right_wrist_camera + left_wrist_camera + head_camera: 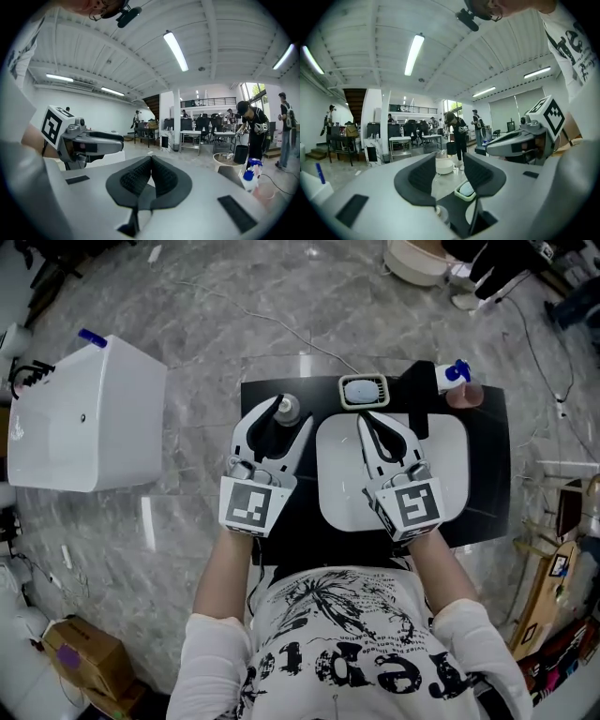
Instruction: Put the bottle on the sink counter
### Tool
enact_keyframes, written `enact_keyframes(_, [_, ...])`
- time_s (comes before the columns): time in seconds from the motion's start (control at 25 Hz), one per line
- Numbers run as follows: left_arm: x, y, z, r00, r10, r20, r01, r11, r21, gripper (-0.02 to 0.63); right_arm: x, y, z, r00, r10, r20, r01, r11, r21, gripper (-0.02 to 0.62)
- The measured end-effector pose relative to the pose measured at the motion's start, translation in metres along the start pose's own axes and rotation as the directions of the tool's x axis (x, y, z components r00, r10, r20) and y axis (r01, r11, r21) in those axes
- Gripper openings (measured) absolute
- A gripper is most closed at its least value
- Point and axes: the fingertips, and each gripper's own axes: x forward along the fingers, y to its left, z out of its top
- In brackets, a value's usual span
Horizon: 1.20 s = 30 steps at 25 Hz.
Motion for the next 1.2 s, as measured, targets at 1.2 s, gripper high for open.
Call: enact_keyframes(1.2, [-0.128,-0.047,0.106,0.998,-0.052,0.029,0.052,0.999,-0.005,0.015,-0.106,0.063,0.084,0.987,0.018,0.159,-0.008,0.998,-0.067,0.012])
